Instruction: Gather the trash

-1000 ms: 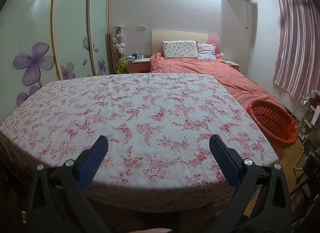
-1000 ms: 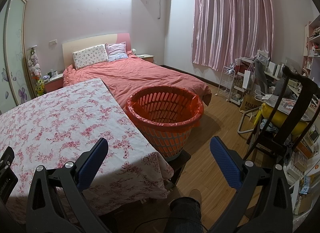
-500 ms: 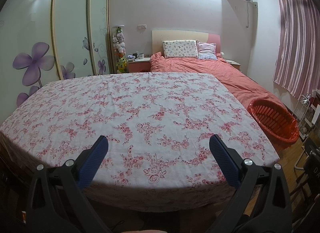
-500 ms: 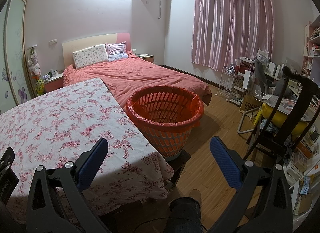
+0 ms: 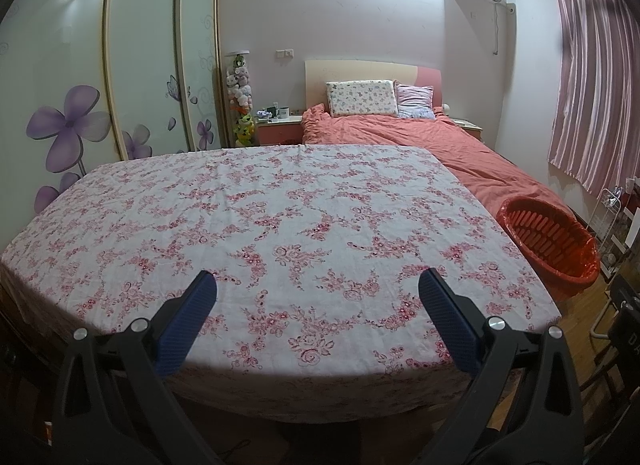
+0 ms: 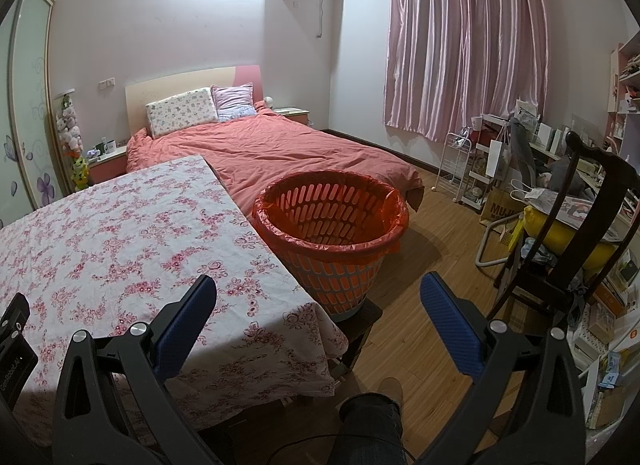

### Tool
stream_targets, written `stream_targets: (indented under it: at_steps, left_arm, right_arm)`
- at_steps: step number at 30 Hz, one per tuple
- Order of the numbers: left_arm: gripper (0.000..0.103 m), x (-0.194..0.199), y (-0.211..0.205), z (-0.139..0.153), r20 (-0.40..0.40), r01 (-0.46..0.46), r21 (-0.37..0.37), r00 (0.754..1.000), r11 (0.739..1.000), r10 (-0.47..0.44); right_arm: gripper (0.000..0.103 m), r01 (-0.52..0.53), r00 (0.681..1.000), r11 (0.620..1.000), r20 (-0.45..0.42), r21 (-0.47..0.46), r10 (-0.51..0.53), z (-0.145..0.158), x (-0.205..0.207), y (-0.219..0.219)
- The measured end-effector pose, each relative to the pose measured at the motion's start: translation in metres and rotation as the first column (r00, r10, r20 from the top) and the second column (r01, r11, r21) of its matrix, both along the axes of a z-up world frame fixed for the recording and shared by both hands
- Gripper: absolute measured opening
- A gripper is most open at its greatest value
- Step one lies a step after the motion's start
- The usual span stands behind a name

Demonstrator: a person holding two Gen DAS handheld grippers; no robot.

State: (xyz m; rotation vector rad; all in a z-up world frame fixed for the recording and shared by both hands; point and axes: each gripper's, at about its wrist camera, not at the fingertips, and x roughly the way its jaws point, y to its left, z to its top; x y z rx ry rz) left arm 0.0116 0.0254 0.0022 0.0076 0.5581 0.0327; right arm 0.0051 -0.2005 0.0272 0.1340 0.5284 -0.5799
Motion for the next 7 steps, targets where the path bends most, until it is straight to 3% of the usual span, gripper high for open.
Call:
stream_targets:
  at_steps: [7]
  left_arm:
    - [0.099,0.0012,0.0026,-0.0010,-0.008,0.003,-0.003,1.000,1.000,-0.003]
  right_arm:
    - [0.101,0.000,1.000,1.000,0.000,0.000,0.000,0.0001,0.0001,-0.0002]
